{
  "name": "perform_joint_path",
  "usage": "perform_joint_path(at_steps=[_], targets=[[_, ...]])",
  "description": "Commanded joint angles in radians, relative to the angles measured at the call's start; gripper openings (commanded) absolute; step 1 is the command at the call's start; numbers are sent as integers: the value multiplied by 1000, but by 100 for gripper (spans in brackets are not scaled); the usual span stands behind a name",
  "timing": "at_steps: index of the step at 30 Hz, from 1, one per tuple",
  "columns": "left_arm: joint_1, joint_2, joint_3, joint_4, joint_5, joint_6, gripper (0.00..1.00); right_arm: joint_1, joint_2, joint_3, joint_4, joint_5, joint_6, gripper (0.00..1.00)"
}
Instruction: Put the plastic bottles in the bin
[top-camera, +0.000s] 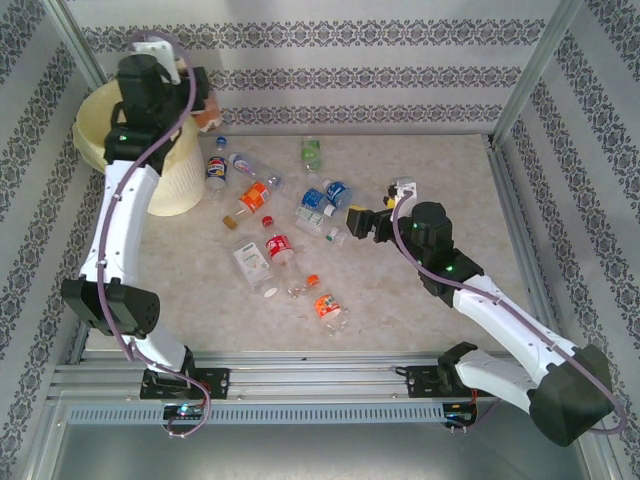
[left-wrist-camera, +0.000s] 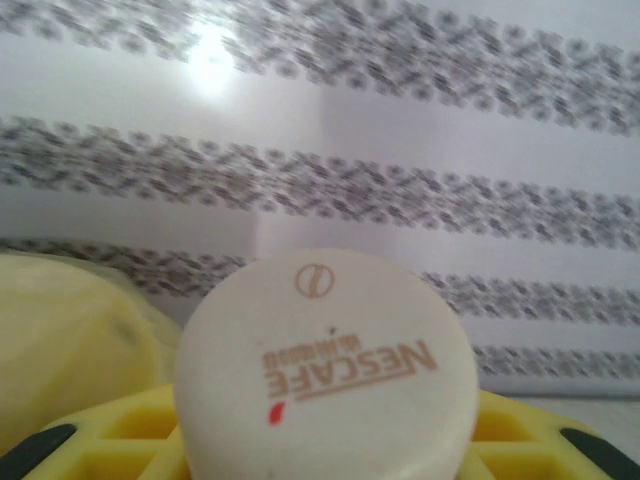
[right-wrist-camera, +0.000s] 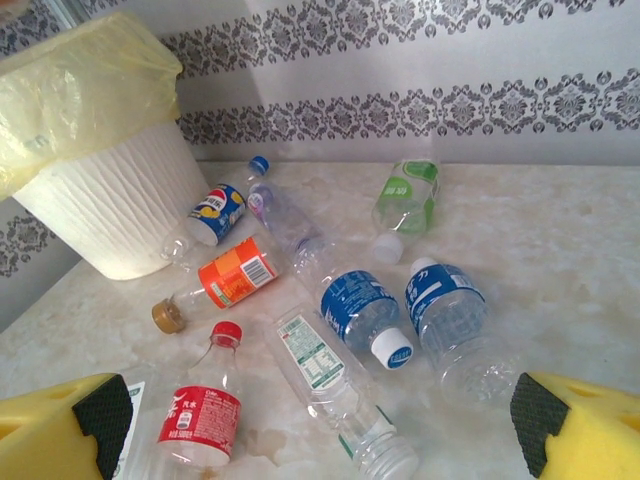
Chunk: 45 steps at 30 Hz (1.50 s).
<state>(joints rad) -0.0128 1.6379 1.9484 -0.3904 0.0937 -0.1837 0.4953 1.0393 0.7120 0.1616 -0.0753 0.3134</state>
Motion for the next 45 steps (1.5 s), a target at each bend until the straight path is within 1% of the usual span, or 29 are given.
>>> perform_joint_path(at_steps=[1,5,9,13,17,23,26,31,38,40,43,45], targets=[[73,-28,29,-3,8,6,44,14,15,24,26,-17,-19,98],[125,-30,5,23,-42,-12,44,24,29,36,19,-20,-22,98],[169,-24,-43,109,-119,-31,45,30,42,50,9,-22,-28,98],[205,20,-40,152,-187,-31,45,37,49,65,-14,-26,-32,98],[242,86,6,76,-203,-34,45,41,50,64,-29,-32,-30,98],[278,152,57,-36,-188,-22,45,42,66,77,-57,-50,-30,98],[283,174,51,-60,-186,1,45,42,85,95,-76,-63,-30,98],[287,232,50,-110,-227,31,45,45,116,126,-109,-85,-26,98],[290,282,44,-146,-213,38,45,48,135,145,-142,-72,-24,98],[289,302,48,-159,-211,37,48,47,136,144,-144,-67,-21,98],[289,338,86,-205,-229,23,64,48,133,140,-147,-56,-17,98],[289,359,127,-236,-212,14,72,48,132,139,-150,-51,-18,98]])
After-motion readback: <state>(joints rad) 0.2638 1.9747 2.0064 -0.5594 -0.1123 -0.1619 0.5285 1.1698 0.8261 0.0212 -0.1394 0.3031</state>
